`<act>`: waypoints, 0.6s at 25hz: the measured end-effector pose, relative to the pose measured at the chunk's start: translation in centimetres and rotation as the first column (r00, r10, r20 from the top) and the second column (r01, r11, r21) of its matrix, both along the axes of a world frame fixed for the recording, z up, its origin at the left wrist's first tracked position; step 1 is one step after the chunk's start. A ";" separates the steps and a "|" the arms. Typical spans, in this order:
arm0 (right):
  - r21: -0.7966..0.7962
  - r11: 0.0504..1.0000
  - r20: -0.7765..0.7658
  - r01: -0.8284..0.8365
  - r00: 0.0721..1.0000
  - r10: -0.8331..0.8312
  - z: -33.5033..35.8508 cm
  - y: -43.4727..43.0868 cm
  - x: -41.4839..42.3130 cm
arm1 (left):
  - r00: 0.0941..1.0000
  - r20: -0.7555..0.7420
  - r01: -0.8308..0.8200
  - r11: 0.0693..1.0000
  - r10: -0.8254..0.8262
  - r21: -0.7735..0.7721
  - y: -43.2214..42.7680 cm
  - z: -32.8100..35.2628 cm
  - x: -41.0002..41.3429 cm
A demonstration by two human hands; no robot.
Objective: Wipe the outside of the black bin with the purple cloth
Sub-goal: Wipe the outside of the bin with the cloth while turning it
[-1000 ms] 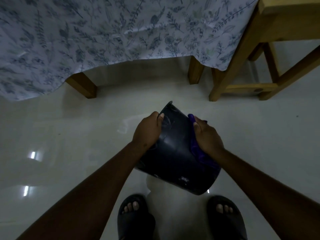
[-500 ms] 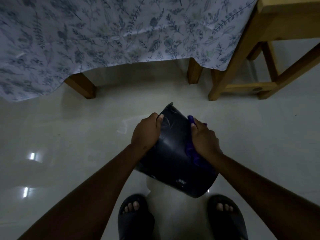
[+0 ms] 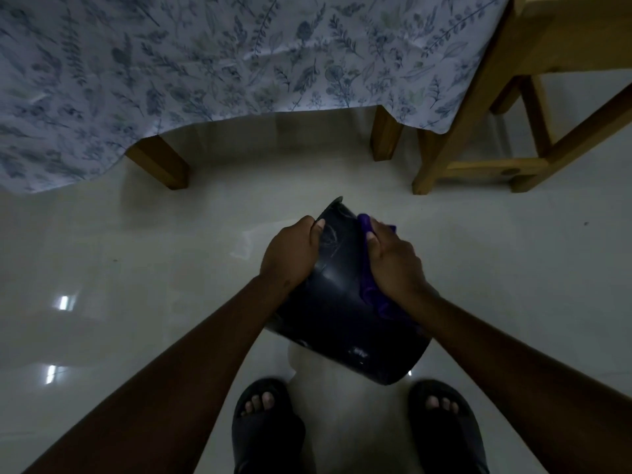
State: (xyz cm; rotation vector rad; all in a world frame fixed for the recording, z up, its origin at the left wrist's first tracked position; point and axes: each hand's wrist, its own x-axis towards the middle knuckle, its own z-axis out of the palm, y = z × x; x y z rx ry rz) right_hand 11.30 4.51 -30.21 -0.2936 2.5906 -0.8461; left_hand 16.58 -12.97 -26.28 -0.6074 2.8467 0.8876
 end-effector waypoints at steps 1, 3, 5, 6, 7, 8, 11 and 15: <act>0.034 0.999 0.034 0.041 0.999 -0.042 0.1 0.9 0.4 | 1.000 0.001 -0.004 1.000 0.004 -0.009 0.1 0.0 -0.2; 0.147 0.989 -0.132 -0.003 0.991 0.022 0.2 2.1 4.2 | 1.000 0.021 -0.013 0.999 0.014 -0.041 0.2 -0.3 -0.6; 0.183 0.972 -0.266 -0.145 0.945 0.191 1.2 1.7 8.2 | 0.998 0.064 -0.009 0.999 0.012 -0.048 0.3 -0.3 -1.5; 0.164 0.968 -0.277 -0.191 0.933 0.231 1.2 1.3 8.5 | 0.998 0.069 -0.004 1.000 0.004 -0.003 0.3 0.0 -1.9; 0.147 0.961 -0.282 -0.234 0.922 0.267 1.0 1.0 7.5 | 0.997 0.074 -0.003 0.996 -0.004 0.091 0.3 0.3 -1.9; 0.129 0.960 -0.297 -0.249 0.914 0.277 1.1 0.8 5.6 | 0.996 0.083 -0.003 0.978 -0.015 0.207 0.3 0.9 -1.5; 0.052 0.988 -0.216 -0.145 0.964 0.152 0.2 0.9 -0.7 | 0.990 0.135 -0.015 0.941 -0.032 0.338 -0.4 1.3 2.1; -0.101 0.993 -0.044 -0.052 0.998 0.048 -1.1 2.4 -0.4 | 0.998 0.018 -0.067 0.997 0.066 0.026 -0.4 1.0 2.5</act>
